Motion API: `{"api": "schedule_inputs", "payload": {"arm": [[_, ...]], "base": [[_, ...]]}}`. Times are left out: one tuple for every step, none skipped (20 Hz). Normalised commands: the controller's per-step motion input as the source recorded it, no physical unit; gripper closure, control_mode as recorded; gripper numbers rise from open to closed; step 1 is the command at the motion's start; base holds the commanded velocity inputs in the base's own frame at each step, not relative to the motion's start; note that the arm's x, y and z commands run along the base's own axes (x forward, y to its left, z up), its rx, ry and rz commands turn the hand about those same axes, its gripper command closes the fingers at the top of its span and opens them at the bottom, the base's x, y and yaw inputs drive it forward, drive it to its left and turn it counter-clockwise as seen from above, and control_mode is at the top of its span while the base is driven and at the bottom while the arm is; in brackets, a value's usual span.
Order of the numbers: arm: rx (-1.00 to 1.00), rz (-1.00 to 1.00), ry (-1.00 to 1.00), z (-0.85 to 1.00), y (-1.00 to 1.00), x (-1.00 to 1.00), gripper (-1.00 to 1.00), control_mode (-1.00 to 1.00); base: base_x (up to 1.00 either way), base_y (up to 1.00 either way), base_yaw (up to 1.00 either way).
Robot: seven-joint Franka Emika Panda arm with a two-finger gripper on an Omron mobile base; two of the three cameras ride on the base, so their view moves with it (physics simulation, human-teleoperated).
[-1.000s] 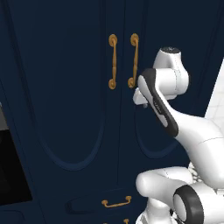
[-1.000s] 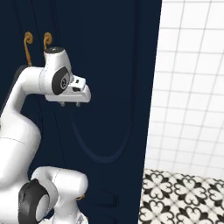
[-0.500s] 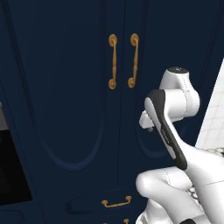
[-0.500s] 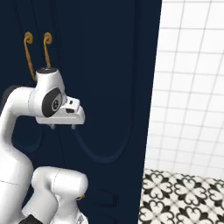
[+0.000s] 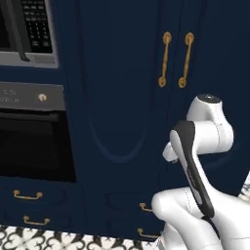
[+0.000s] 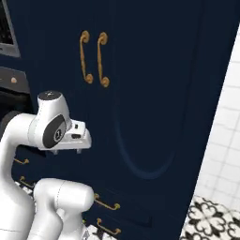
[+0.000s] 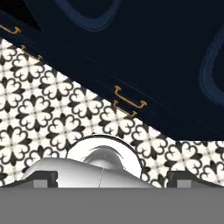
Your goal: Navigate to the range hood.
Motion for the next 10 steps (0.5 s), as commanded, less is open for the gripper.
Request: {"api": "schedule_inputs", "payload": {"arm": [[0.00,0.00,0.00,0.00,0.00,0.00,-1.00,1.00],[0.00,0.00,0.00,0.00,0.00,0.00,-1.00,1.00],[0.00,0.00,0.00,0.00,0.00,0.00,-1.00,1.00],[0.00,0.00,0.00,0.00,0.00,0.00,-1.00,1.00],[0.00,0.00,0.00,0.00,0.00,0.00,-1.00,1.00],[0.00,0.00,0.00,0.00,0.00,0.00,-1.00,1.00],[0.00,0.00,0.00,0.00,0.00,0.00,-1.00,1.00],[0.00,0.00,0.00,0.00,0.00,0.00,-1.00,1.00],[0.00,0.00,0.00,0.00,0.00,0.00,-1.00,1.00],[0.00,0.00,0.00,0.00,0.00,0.00,-1.00,1.00]], "base": [[0.00,0.52,0.80],[0.09,0.56,0.78],[0.20,0.59,0.75],[0.21,0.61,0.74],[0.23,0.60,0.74],[0.24,0.57,0.75],[0.29,0.54,0.76],[0.30,0.53,0.76],[0.31,0.49,0.77],[0.34,0.48,0.78]]}}
